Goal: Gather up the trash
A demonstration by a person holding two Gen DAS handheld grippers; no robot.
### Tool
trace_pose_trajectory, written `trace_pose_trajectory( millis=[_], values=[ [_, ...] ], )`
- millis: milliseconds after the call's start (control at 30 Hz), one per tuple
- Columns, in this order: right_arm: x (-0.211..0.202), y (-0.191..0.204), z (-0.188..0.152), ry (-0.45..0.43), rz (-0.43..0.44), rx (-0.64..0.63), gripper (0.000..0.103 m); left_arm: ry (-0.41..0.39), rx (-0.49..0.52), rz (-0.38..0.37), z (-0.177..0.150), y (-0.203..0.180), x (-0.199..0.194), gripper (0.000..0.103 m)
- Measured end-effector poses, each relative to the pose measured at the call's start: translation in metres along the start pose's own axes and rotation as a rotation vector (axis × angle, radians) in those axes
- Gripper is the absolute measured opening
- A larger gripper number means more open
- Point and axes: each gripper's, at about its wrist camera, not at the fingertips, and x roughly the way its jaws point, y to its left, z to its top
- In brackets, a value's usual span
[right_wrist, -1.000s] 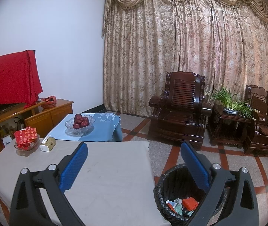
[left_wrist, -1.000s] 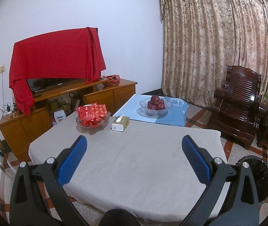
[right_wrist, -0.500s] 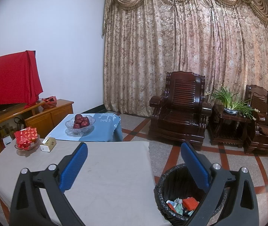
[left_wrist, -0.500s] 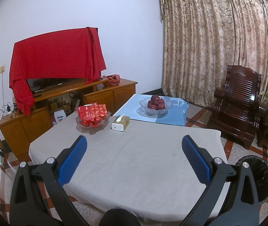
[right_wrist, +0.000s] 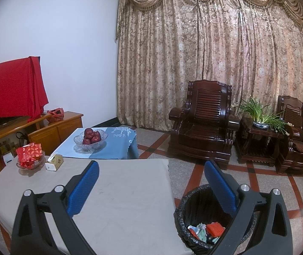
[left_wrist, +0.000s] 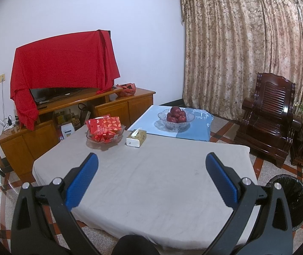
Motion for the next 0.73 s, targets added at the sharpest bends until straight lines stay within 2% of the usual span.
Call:
trace_pose_trajectory(
  millis=[733],
  values=[
    [0.0039,0.0045,-0.0059,0.011,0.004,0.003,0.097,0.002,0.009,0.007,-0.0101,0.0063,0.0017,0.098]
  ],
)
